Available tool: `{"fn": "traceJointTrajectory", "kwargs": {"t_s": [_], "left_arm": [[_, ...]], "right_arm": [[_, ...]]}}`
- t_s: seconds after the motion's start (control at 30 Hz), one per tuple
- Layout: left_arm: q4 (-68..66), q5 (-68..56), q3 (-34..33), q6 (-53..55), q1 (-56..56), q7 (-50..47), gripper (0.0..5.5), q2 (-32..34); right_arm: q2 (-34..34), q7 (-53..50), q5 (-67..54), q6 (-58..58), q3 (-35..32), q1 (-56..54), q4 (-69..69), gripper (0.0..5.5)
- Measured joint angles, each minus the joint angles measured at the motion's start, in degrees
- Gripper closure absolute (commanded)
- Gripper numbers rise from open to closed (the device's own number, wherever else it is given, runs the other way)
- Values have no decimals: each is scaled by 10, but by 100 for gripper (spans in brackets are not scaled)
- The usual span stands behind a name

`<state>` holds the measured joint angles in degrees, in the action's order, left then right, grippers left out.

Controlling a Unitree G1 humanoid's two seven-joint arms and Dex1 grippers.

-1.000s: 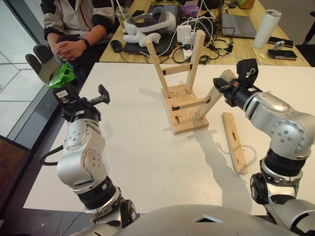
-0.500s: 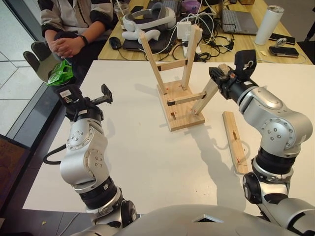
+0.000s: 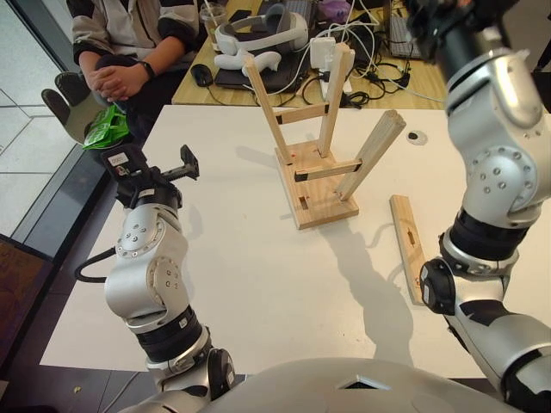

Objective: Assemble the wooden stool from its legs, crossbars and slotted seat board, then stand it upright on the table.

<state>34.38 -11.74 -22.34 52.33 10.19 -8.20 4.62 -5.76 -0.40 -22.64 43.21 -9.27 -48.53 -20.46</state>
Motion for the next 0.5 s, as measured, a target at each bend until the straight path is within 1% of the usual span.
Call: {"fn": "traceJointTrajectory", "kwargs": {"t_s": [0.2, 0.23, 0.3, 0.33, 0.4, 0.5], "left_arm": [[-2, 0, 5, 0, 4, 0, 10, 0], [-2, 0, 7, 0, 5, 0, 10, 0], [-2, 2, 10, -4, 5, 0, 10, 0], [-2, 8, 12, -9, 4, 0, 10, 0], [-1, 10, 20, -17, 4, 0, 10, 0], [0, 14, 25, -22, 4, 1, 10, 0]], "right_arm": [[14, -10, 0, 1, 2, -9, 30, 259], [16, -15, -1, 31, 8, 0, 39, 259], [17, -16, -9, 137, 21, 61, 60, 259], [14, -12, -15, 163, 28, 88, 47, 259], [13, -3, -26, 184, 38, 112, 17, 259], [35, -4, -29, 183, 41, 133, -7, 259]]}}
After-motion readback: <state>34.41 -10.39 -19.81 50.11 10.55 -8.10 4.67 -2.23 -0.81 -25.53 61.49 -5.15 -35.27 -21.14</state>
